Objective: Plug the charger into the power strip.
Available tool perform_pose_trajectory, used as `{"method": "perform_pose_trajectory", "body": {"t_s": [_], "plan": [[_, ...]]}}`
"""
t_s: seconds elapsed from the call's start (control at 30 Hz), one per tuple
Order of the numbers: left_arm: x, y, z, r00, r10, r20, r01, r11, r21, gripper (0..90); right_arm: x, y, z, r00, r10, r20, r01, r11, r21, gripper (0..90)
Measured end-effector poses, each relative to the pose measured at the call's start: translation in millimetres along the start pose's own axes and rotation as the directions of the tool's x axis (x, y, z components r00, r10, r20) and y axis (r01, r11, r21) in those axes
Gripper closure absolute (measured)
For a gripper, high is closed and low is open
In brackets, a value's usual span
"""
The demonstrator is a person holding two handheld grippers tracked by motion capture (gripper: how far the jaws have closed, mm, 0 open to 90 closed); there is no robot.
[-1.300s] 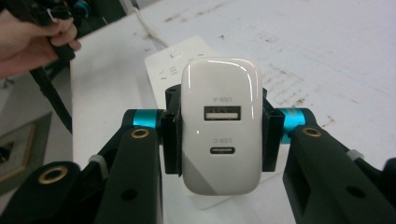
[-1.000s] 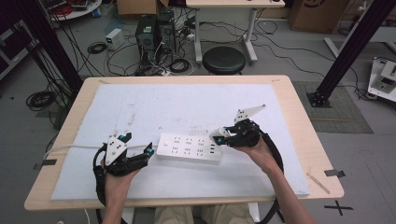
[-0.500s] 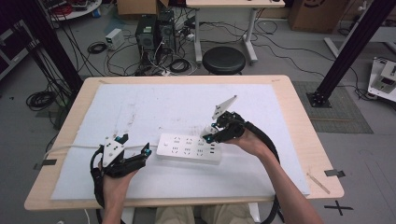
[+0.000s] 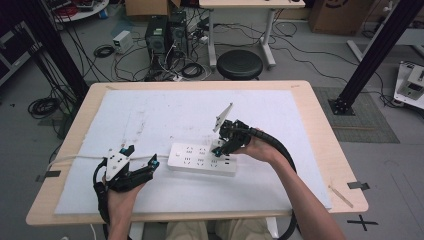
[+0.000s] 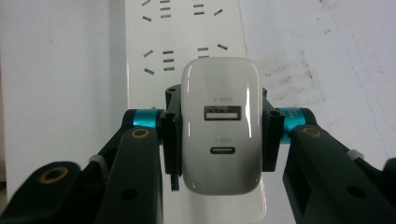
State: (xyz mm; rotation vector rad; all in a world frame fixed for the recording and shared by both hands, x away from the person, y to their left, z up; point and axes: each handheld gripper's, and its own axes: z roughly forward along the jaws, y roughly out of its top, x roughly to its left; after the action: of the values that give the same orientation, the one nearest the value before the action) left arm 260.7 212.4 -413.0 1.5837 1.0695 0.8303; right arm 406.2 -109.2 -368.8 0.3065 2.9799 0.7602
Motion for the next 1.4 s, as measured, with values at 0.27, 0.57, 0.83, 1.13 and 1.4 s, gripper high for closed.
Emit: {"method": "perform_pose_trajectory", "body": {"t_s": [0.27,0.57,0.83,1.13,1.4], "plan": [[1.0,-0.7,-0.3,1.0000,-0.002,-0.001,0.002,1.0000,0.007,18.9,-1.1,1.9,3.8,0.9998,-0.016,-0.010,0.016,1.000,0.015,63.0],[0.9,-1.9,-1.2,0.9999,-0.012,-0.001,0.012,0.9999,0.000,18.9,1.3,7.9,8.1,0.9988,-0.048,0.004,0.048,0.998,0.051,63.0],[-0.6,-2.0,-2.8,0.9999,-0.010,-0.001,0.010,0.9999,0.004,18.9,-0.9,12.6,10.9,0.9979,-0.064,-0.011,0.064,0.997,0.052,63.1],[1.1,-1.9,-7.2,0.9999,-0.010,-0.009,0.010,1.0000,0.000,19.0,-2.6,3.3,19.4,0.9968,-0.076,-0.024,0.077,0.997,0.019,63.2],[-0.1,-1.9,-5.2,1.0000,-0.010,0.000,0.010,0.9999,0.006,19.0,-5.9,-4.4,20.4,0.9977,-0.054,-0.040,0.053,0.998,-0.043,63.4]]}}
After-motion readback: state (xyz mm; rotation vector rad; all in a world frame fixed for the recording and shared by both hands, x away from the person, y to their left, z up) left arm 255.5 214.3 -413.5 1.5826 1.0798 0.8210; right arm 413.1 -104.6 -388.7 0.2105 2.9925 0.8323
